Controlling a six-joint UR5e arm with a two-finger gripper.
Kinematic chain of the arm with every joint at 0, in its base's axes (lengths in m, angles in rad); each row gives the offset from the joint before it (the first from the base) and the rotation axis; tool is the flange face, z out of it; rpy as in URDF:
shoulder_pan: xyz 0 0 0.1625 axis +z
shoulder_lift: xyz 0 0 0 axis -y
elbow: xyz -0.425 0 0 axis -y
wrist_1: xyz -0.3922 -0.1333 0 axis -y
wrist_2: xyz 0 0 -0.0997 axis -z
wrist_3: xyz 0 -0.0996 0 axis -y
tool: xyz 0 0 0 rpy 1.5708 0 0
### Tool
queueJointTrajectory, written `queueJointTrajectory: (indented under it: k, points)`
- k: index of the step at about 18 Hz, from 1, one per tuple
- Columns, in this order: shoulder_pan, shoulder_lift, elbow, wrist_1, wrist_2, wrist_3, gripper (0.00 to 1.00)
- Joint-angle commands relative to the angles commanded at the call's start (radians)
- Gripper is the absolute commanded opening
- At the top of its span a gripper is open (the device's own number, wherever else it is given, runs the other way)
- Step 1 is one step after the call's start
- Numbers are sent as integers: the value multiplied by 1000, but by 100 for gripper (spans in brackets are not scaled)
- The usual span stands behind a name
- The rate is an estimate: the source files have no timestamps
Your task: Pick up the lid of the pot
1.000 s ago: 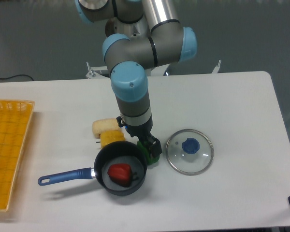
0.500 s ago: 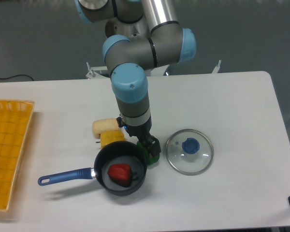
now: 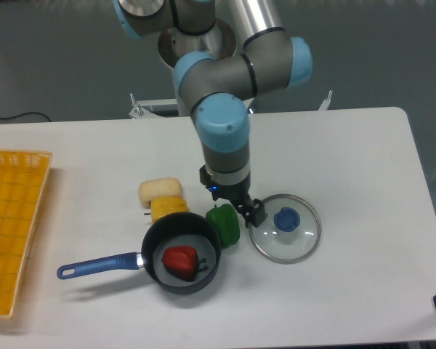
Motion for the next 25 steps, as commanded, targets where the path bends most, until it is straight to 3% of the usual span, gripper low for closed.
queueJointTrajectory:
  k: [2, 5, 9, 18, 21, 25]
  points:
    - [23, -8, 0, 2, 8, 81, 100]
    - [57, -40, -2, 6, 14, 98, 100]
    - [109, -57, -3, 5, -6, 62, 100]
    - [107, -81, -22, 29, 0, -44, 100]
    - [120, -106, -9, 87, 12, -12, 100]
    - [112, -127, 18, 92, 84, 112, 100]
